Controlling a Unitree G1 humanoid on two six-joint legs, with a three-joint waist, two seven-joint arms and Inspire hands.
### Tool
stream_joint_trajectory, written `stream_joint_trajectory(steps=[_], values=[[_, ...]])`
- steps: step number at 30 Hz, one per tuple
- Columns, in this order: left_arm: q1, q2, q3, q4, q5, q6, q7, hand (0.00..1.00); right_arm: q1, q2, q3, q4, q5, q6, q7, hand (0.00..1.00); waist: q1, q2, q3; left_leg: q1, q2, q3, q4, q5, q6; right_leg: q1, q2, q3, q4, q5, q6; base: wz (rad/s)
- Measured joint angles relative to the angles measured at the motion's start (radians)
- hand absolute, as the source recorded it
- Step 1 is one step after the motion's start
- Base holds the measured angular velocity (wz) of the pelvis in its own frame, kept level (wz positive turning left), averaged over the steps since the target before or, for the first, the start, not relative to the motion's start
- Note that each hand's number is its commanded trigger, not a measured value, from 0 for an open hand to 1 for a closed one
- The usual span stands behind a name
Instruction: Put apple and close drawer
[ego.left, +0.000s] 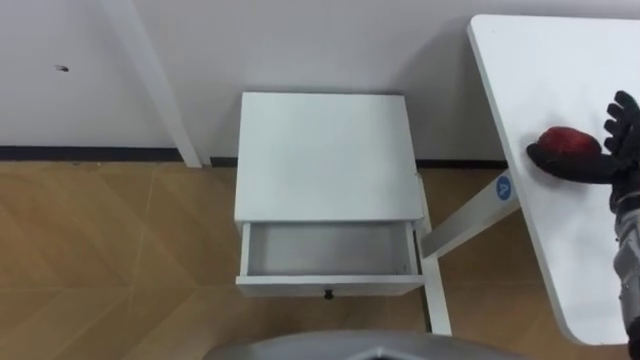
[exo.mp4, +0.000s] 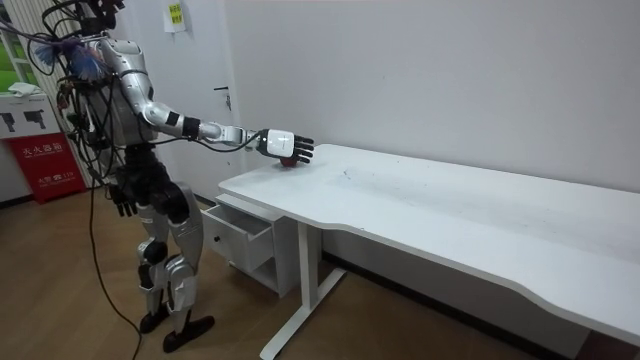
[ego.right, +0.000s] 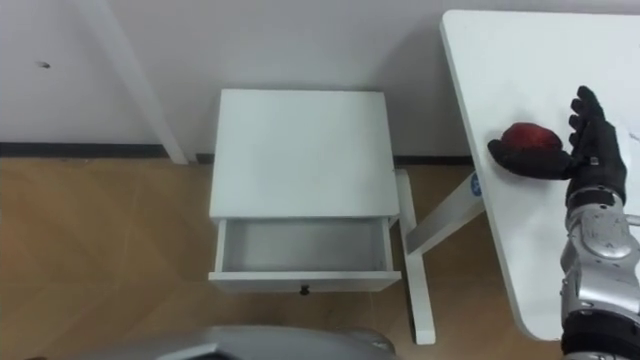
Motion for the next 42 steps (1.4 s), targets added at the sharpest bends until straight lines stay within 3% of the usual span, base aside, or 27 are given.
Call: stream_joint_trajectory(steps=[6,8,9,10,17,36,42], values=[[0.000,0.013,0.000,0.000,0.001,-0.004,0.000,0.00,-0.033,-0.003,0.000,0.075,-0.032,-0.002,0.026,0.00,0.000,-0.005,0.0011,-0.002,-0.001,-0.001,-0.002,0.000,0.000,-0.004,0.000,0.001,0.000,0.000,0.000,0.00],[0.001,0.015,0.000,0.000,0.002,-0.004,-0.002,0.00,-0.038,-0.006,0.000,0.086,-0.035,-0.002,0.029,0.38,0.001,-0.007,-0.0003,-0.002,-0.001,-0.001,-0.003,0.000,0.000,-0.004,0.000,0.001,0.000,0.000,0.000,0.00],[0.002,0.015,0.000,0.000,0.008,-0.004,-0.003,0.00,-0.038,-0.008,0.000,0.087,-0.036,-0.002,0.035,0.63,0.001,-0.008,-0.0008,-0.003,-0.001,-0.001,-0.003,0.000,0.000,-0.004,0.000,0.001,0.000,0.000,0.000,0.00],[0.002,0.015,0.000,0.000,0.021,-0.004,-0.003,0.00,-0.038,-0.009,0.000,0.087,-0.037,-0.002,0.035,1.00,0.001,-0.008,-0.0009,-0.003,-0.001,-0.002,-0.003,0.000,0.000,-0.004,0.000,0.001,0.000,0.000,0.000,0.00],[0.001,0.015,0.000,0.001,0.022,-0.004,-0.004,0.00,-0.038,-0.042,0.000,0.093,-0.083,-0.002,0.034,1.00,0.000,-0.008,-0.0015,-0.002,0.000,0.000,-0.002,0.000,0.000,-0.003,0.001,0.000,-0.001,0.000,0.000,0.00],[-0.004,0.015,-0.001,0.002,0.065,-0.007,-0.022,0.00,-0.046,-0.044,0.000,0.102,-0.174,-0.004,0.034,1.00,0.003,-0.011,-0.0044,-0.007,0.000,-0.003,0.001,0.000,0.000,-0.003,0.001,-0.006,0.000,0.000,0.000,0.00],[-0.031,0.016,-0.010,0.004,0.081,-0.005,-0.032,0.00,-0.046,-0.042,0.088,0.018,-0.217,-0.002,0.047,1.00,0.012,-0.007,-0.0030,-0.021,0.002,-0.002,0.006,0.000,0.000,-0.008,0.001,-0.011,0.002,0.001,-0.002,0.00]])
